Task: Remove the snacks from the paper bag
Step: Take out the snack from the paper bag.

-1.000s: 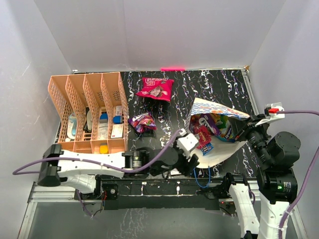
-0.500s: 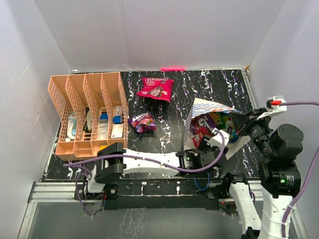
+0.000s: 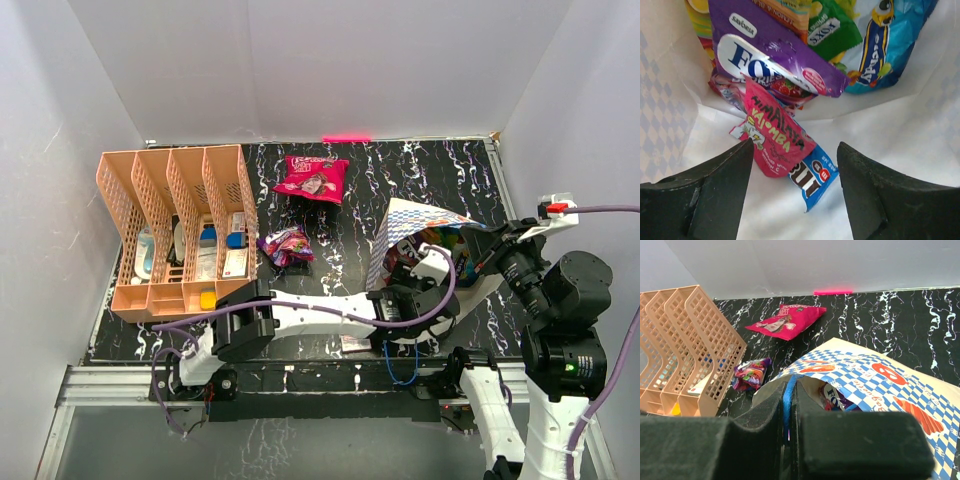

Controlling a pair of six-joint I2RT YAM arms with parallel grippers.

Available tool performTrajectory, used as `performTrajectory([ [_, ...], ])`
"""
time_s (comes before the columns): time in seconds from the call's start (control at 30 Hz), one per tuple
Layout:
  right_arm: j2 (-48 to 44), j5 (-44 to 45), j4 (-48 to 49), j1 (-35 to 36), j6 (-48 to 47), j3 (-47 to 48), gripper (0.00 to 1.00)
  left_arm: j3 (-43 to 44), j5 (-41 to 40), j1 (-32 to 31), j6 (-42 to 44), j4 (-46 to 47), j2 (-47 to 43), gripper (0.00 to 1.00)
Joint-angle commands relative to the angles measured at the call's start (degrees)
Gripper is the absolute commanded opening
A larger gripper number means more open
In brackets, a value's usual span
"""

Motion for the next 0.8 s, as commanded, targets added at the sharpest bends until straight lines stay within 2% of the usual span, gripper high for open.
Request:
performTrajectory([
  [0.0,-0.6,-1.0,4.6,0.3,1.1,1.7,0.08,3.0,-2.3,2.0,-2.1,-0.6,0.7,0.66],
  [0.2,-0.5,-1.2,4.6,0.3,1.5,1.5,0.08,6.2,-1.3,3.5,-1.5,-1.8,4.2,0.66],
  [0.43,-0.2,-0.2,4.4,0.3,1.3,1.8,0.08,8.4,-0.1,3.9,-6.5,-7.6,6.8,0.66],
  [0.5,-0.3,-0.2,4.5,0.4,1.3,1.7,0.08,7.4,0.4,3.9,-6.7,-7.5,6.3,0.57],
  [0.67,-0.6,0.0,4.8,0.4,1.3,1.2,0.08,7.1,1.6,3.9,-4.5,-6.5,4.0,0.25],
  [0.77,-0.6,-0.1,4.8,0.3,1.2,1.3,0.08,6.4,3.8,3.9,-3.4,-6.3,1.5,0.15],
])
